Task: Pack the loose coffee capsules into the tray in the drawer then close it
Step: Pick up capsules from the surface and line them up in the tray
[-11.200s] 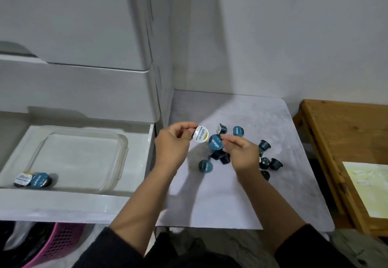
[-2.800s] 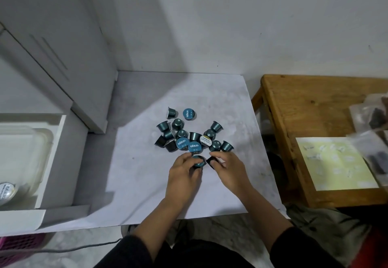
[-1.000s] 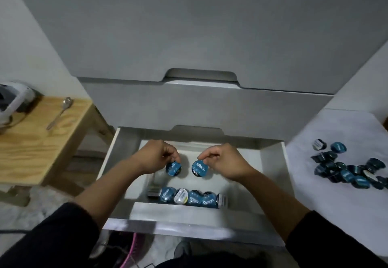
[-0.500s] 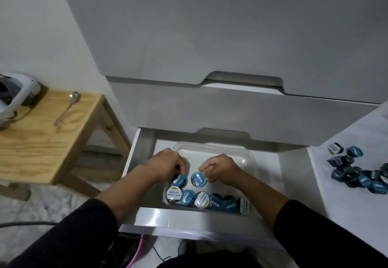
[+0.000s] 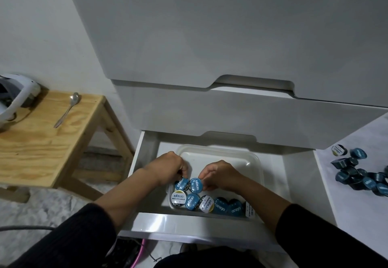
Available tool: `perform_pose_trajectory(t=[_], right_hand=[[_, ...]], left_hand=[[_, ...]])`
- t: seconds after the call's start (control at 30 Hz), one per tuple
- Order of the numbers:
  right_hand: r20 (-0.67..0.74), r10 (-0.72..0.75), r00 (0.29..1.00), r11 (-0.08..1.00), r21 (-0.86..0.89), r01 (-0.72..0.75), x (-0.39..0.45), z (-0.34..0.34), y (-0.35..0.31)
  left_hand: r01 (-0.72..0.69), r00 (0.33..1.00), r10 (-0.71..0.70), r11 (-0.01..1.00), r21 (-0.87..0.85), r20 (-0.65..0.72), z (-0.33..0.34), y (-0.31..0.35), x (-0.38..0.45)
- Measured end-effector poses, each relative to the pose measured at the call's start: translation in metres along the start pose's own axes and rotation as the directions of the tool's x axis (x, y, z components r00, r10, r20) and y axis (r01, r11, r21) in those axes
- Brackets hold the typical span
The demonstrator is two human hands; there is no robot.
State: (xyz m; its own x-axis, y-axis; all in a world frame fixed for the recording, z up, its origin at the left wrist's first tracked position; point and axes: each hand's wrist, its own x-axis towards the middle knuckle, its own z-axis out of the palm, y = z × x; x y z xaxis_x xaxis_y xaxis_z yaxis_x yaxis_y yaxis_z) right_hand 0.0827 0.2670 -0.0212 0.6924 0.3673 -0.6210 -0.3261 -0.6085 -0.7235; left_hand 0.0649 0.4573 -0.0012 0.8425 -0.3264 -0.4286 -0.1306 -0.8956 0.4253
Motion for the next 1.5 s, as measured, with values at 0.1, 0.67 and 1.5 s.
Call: perform_pose_trajectory(t=[0.1,0.67,1.5], right_hand=[[0.014,-0.008,1.0,1.0,0.001,0.008,-0.003,-0.001,-0.001],[-0.364,-0.717,0.594,0.596,-0.763,0.251,-0.039,0.029,0.002],[-0.51,-0.73,0.455,0.589,-0.807,0.039,-0.182,-0.196,0.156]], left_hand=[[-0.005,1.0,0.005,1.0,0.02,0.011,0.0,0.001,-0.001],[0.247,0.812,-0.246,0.966,-0.07,-0.53,0.023,0.061,-0.046],[0.015,0.769,-0.165,0.97,-0.241,-0.617,0.092,0.353,0.052]])
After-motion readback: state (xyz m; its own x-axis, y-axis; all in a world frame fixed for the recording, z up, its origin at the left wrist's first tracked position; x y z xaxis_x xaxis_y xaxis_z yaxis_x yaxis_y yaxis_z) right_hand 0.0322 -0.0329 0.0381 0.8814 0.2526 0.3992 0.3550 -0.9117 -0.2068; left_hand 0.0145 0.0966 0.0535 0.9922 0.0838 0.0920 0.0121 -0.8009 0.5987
